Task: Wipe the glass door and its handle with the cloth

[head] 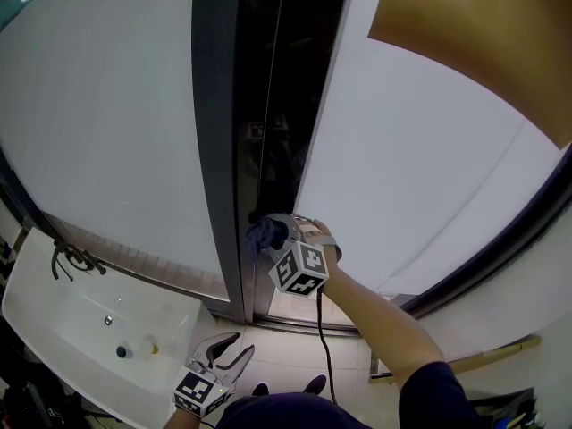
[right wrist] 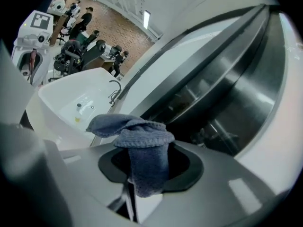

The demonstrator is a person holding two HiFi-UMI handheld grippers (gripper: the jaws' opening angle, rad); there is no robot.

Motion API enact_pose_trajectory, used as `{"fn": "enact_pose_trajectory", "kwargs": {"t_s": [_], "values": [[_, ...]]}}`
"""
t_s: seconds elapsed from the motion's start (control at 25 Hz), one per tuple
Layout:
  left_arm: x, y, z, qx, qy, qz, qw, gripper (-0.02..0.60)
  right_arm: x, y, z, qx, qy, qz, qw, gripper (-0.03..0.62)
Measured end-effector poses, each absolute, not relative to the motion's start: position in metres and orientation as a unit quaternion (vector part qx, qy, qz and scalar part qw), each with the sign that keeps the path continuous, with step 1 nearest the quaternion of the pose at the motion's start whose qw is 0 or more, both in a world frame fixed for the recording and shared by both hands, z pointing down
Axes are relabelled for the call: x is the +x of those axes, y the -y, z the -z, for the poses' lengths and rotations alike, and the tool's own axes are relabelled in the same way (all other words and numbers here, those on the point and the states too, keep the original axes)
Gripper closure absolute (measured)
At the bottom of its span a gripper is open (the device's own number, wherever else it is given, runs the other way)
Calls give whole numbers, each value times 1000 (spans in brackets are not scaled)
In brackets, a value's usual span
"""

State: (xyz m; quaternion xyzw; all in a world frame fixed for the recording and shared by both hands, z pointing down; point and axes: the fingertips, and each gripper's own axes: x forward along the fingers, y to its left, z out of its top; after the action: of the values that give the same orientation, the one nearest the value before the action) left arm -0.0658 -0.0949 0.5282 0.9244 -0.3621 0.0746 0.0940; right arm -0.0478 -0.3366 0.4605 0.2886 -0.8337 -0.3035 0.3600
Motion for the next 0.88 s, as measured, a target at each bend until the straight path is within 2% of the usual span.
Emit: {"fn": "enact_pose_trajectory", "kwargs": {"t_s": [0.4,0.88], "values": [[-51,98,-520,934,341,-75,81,437,-34,319,-469,253,868,217,367,451],[-44,97,-521,936,333,-78,83,437,24,309,-473,244,881,154,376,451]]}}
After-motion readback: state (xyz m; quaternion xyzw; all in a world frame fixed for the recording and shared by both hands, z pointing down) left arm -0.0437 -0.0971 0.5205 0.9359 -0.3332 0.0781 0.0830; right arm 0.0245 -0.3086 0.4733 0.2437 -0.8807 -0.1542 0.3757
